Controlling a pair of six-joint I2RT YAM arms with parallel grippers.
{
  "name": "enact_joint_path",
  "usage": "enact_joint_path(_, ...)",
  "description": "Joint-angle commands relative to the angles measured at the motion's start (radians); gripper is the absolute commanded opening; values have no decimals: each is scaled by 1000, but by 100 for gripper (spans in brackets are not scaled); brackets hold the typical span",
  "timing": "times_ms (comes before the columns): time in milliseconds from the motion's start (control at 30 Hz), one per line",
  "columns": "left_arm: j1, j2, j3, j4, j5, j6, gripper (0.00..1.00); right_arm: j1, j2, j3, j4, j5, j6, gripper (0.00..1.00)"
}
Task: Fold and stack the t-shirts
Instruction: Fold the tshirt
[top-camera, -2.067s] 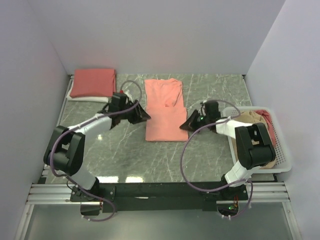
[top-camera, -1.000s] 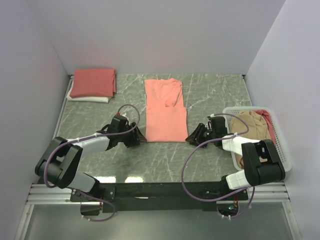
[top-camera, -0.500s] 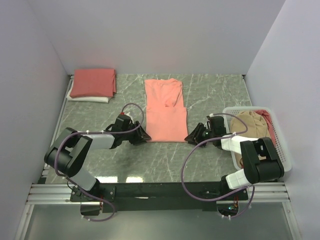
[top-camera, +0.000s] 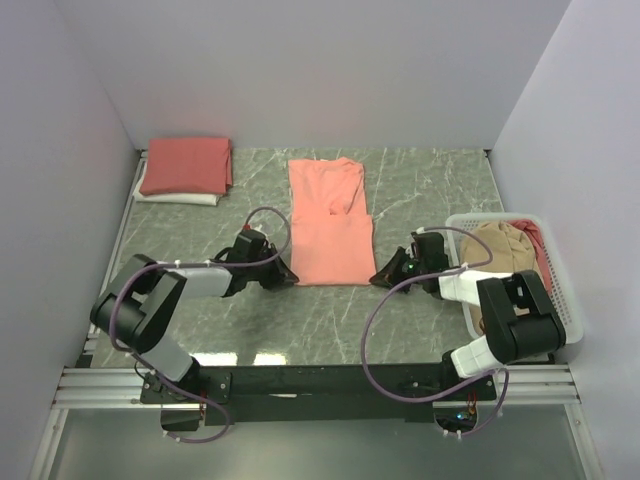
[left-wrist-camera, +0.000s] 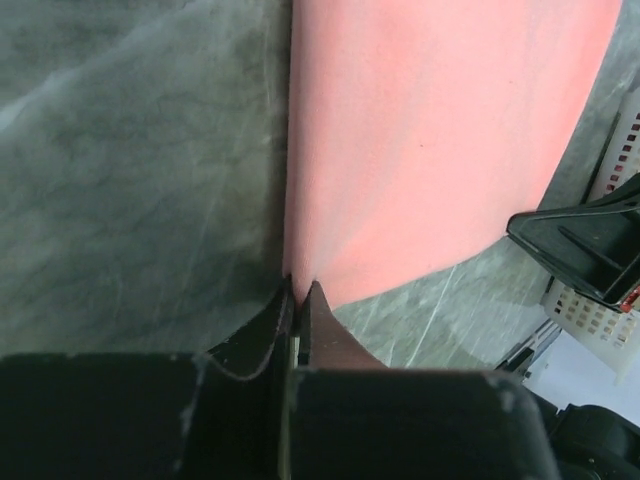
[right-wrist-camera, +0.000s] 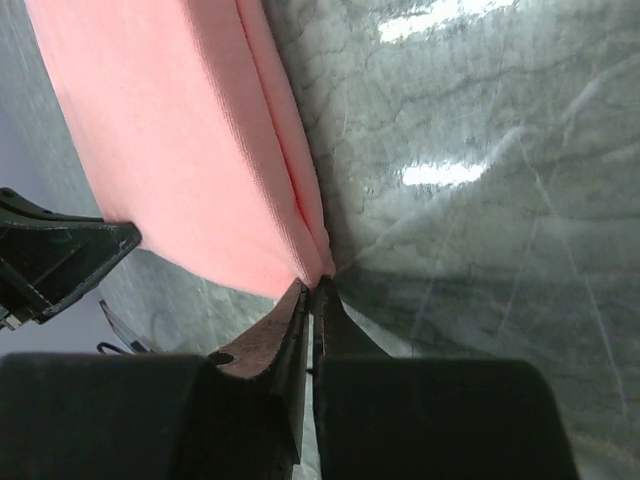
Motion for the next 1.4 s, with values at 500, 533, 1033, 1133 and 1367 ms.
enact_joint_path(500,-298,-770,-249,-426,-193,-137,1,305,-913,-280,-386,181,152,0)
enact_joint_path(533,-327,-801,-255,-441,-200,-150,1,311,-998,-285,-449,190,155,0)
enact_joint_path(1033,-340,-768,-50,-573,-276,-109,1,316,-860,34,-626,342,-1,0)
enact_joint_path(1133,-291,-720,2,-557,-237,-82,1,313,-771,111,-624,356,-34,0)
enact_joint_path(1367,-120,-539,137,-491,-50,-3,1,300,-539,300,-586,359,-89,0)
